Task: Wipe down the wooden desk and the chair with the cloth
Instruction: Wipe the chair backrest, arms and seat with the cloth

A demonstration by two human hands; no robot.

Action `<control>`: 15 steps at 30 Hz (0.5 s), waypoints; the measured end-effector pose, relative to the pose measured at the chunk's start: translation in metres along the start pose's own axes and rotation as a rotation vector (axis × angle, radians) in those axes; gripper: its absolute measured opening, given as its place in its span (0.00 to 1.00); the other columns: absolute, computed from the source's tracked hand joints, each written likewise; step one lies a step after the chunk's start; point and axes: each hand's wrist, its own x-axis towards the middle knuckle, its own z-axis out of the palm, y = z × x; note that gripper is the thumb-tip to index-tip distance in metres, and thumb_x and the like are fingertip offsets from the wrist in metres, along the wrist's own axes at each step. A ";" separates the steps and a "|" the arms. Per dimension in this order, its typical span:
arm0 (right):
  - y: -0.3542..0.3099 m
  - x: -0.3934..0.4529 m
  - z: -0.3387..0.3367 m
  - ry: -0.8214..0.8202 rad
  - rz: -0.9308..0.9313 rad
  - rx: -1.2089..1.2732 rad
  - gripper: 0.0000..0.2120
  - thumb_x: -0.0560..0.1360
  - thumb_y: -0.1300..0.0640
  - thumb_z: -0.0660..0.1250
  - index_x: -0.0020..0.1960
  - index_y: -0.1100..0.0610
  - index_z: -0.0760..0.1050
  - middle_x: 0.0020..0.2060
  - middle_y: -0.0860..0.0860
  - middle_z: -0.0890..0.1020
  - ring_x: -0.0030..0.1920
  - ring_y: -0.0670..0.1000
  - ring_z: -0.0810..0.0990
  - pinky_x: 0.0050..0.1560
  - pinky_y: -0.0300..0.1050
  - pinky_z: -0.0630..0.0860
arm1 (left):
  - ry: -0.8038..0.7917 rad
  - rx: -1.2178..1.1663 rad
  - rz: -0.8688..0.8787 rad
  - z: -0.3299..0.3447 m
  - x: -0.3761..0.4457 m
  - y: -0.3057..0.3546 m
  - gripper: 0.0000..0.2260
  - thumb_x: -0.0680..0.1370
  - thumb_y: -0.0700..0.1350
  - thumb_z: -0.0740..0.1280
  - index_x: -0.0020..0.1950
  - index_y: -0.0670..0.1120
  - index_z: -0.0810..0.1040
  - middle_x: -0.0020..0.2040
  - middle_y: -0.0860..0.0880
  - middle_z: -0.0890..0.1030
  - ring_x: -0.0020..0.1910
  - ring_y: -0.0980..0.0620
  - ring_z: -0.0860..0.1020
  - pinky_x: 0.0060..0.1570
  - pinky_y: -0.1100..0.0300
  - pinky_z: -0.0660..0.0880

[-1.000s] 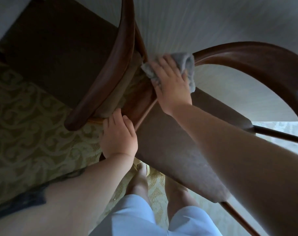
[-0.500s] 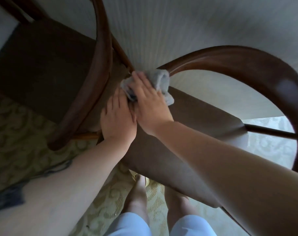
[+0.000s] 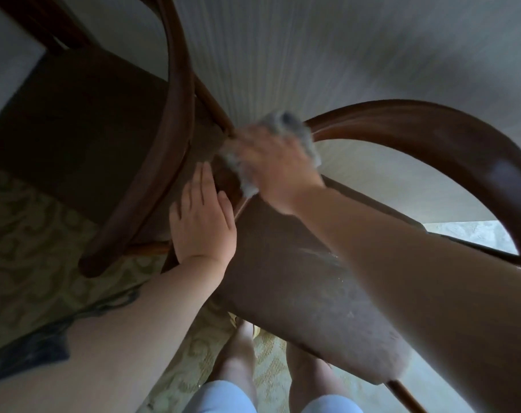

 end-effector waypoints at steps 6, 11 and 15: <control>-0.019 -0.015 0.012 0.197 0.260 0.122 0.21 0.81 0.56 0.56 0.74 0.49 0.65 0.75 0.49 0.64 0.77 0.52 0.53 0.75 0.57 0.46 | -0.006 -0.029 0.082 0.003 0.017 0.009 0.22 0.82 0.49 0.51 0.76 0.46 0.63 0.76 0.46 0.65 0.73 0.46 0.66 0.65 0.46 0.67; 0.010 0.018 -0.020 0.032 0.066 -0.066 0.13 0.81 0.48 0.54 0.59 0.49 0.74 0.56 0.48 0.77 0.63 0.53 0.71 0.66 0.51 0.60 | 0.009 -0.061 0.051 0.003 0.032 0.027 0.20 0.81 0.47 0.51 0.70 0.45 0.70 0.70 0.47 0.72 0.69 0.46 0.69 0.63 0.46 0.67; 0.029 0.003 -0.014 0.297 0.430 -0.119 0.14 0.82 0.51 0.53 0.58 0.53 0.75 0.56 0.52 0.78 0.63 0.56 0.71 0.69 0.55 0.58 | 0.027 -0.009 0.011 0.000 0.029 0.031 0.17 0.81 0.46 0.51 0.66 0.46 0.72 0.60 0.46 0.78 0.60 0.45 0.74 0.56 0.47 0.69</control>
